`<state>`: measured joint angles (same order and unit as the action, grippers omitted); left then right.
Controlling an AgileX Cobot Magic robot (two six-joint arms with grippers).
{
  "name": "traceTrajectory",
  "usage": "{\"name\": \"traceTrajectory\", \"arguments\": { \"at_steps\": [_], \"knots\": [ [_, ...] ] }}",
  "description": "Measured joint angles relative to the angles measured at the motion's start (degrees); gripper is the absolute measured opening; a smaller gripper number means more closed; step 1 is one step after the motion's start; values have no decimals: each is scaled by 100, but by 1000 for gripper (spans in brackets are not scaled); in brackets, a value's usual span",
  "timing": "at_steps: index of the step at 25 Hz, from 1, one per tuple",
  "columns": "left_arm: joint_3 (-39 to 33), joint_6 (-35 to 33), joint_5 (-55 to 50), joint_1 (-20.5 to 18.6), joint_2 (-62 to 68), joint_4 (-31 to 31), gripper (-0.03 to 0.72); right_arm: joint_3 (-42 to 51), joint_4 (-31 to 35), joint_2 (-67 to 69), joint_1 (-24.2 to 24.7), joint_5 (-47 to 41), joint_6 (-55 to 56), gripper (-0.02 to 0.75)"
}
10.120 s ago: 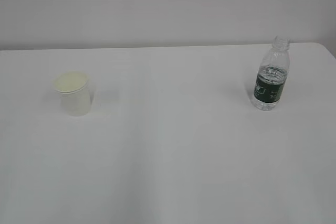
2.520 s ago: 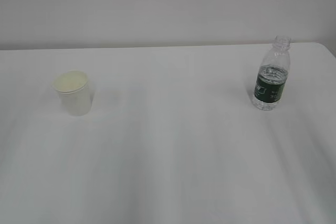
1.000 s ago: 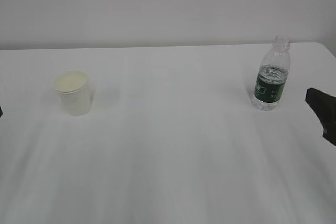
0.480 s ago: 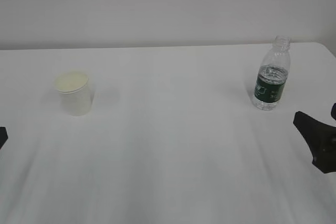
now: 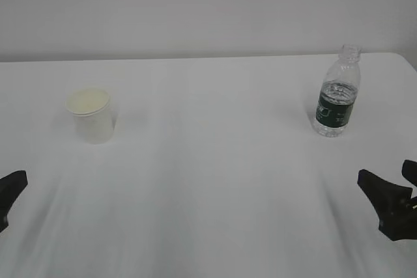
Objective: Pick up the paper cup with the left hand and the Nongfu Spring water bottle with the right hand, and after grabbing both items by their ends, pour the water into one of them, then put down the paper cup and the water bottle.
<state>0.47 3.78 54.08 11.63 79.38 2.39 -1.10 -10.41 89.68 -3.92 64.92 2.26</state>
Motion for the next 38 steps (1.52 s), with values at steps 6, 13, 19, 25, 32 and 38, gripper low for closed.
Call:
{"name": "traceTrajectory", "arguments": {
  "at_steps": [6,13,19,25,32,38],
  "knots": [
    [0,4,697,0,545,-12,540,5,71,101,0,14,-58,590],
    [63,13,1118,0,1310,-239,540,-5,115,101,0,45,-103,590],
    [76,13,1145,0,1692,-649,540,-185,115,101,0,45,-105,590],
    [101,13,1145,0,1736,-700,540,-257,115,106,0,45,-116,590],
    [259,26,1149,0,1736,-938,618,-292,115,106,0,45,-116,590],
    [683,185,1160,0,1788,-999,664,-292,137,106,0,45,-116,590]
  ]
}}
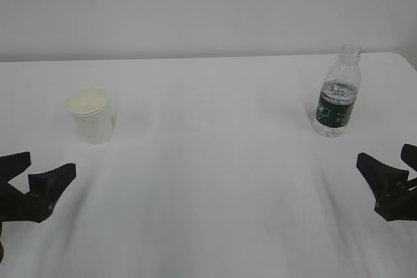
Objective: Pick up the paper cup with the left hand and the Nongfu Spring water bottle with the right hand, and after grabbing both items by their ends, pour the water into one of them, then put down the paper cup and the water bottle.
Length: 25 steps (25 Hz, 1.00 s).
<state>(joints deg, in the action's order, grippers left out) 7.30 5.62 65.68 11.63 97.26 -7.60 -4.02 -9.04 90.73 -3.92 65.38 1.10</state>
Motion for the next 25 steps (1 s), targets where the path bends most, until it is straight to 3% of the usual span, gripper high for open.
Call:
{"name": "traceTrajectory", "arguments": {
  "at_steps": [8,25],
  "knots": [
    [60,130,-1,0,89,-61,664,-147,360,269,0,9,-110,590],
    [60,134,-1,0,89,-61,653,-1076,384,1437,0,13,-506,590]
  ]
}}
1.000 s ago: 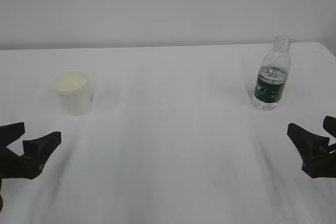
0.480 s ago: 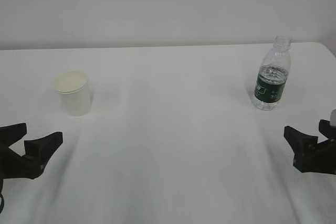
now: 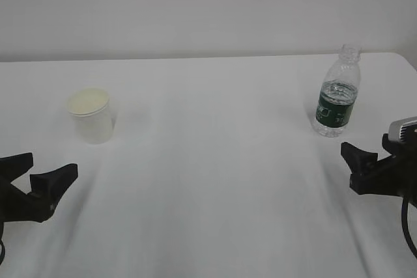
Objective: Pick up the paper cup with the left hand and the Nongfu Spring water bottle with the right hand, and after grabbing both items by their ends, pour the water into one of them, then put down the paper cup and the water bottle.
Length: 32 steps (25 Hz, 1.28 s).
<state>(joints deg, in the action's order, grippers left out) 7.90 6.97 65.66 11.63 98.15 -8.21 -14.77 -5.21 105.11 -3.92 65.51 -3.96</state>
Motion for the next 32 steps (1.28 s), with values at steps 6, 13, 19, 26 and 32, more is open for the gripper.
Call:
{"name": "traceTrajectory", "arguments": {
  "at_steps": [6,13,19,26,32],
  "knots": [
    [0,9,0,0,0,0,647,-221,0,236,0,10,-13,590],
    [0,9,0,0,0,0,641,-525,3,595,0,10,-13,590],
    [0,9,0,0,0,0,633,-865,52,861,0,10,-13,590],
    [0,9,0,0,0,0,629,-1260,72,1288,0,10,-13,590],
    [0,9,0,0,0,0,626,-1530,107,1541,0,10,-13,590]
  ]
}}
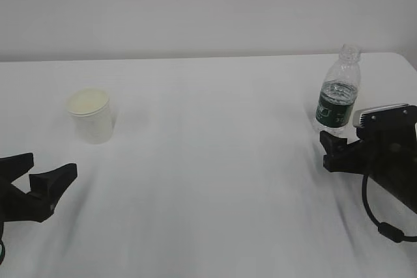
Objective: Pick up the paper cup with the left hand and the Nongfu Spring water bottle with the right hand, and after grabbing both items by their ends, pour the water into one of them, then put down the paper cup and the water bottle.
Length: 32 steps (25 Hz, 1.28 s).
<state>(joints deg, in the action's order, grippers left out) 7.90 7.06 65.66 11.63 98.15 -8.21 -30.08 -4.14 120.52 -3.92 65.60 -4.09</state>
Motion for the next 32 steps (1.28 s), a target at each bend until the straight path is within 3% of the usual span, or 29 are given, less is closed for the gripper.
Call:
{"name": "traceTrajectory", "arguments": {
  "at_steps": [32],
  "knots": [
    [0,0,0,0,0,0,601,-512,260,23,0,0,218,590]
  ]
}}
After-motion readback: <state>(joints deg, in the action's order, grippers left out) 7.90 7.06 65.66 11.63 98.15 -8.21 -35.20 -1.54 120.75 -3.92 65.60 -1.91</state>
